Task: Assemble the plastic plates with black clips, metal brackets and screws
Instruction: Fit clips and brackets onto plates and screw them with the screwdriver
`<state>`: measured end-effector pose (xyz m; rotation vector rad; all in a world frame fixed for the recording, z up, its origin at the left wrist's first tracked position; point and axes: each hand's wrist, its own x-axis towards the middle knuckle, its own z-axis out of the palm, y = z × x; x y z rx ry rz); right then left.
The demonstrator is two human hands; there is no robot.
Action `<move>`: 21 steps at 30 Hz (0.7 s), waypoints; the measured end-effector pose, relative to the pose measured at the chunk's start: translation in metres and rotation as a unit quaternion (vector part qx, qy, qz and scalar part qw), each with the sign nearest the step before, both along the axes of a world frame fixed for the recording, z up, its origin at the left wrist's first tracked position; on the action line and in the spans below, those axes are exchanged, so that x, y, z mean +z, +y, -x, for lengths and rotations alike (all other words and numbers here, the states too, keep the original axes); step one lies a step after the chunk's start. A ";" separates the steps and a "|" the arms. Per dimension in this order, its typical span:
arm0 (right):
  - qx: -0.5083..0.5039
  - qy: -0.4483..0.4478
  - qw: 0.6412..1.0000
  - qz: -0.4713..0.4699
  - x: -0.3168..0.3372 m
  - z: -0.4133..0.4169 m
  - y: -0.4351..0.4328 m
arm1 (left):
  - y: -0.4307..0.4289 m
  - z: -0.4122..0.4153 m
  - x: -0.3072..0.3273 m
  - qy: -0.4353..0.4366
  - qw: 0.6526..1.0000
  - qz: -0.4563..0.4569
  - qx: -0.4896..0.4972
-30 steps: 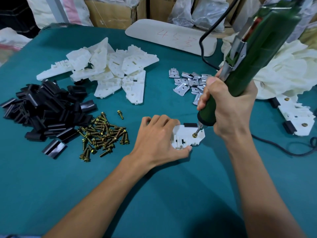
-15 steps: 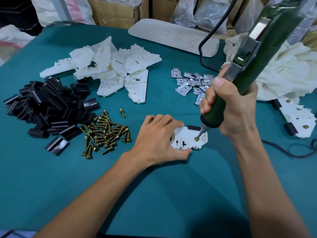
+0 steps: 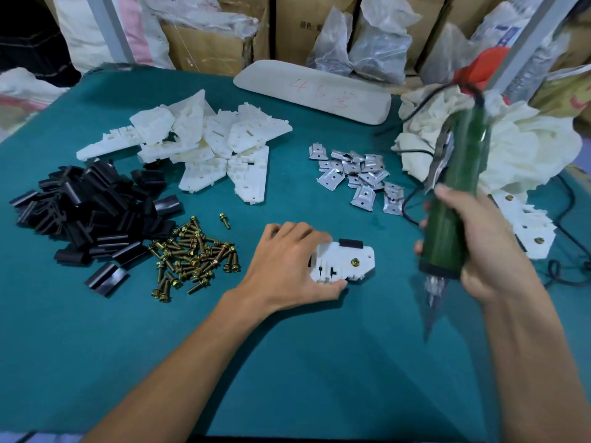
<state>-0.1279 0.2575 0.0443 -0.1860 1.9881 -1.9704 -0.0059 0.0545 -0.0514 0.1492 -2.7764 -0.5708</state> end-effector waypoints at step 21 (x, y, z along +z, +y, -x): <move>0.056 0.231 0.925 -0.297 -0.033 -0.065 0.004 | -0.016 -0.003 0.031 0.017 0.604 -0.797 0.011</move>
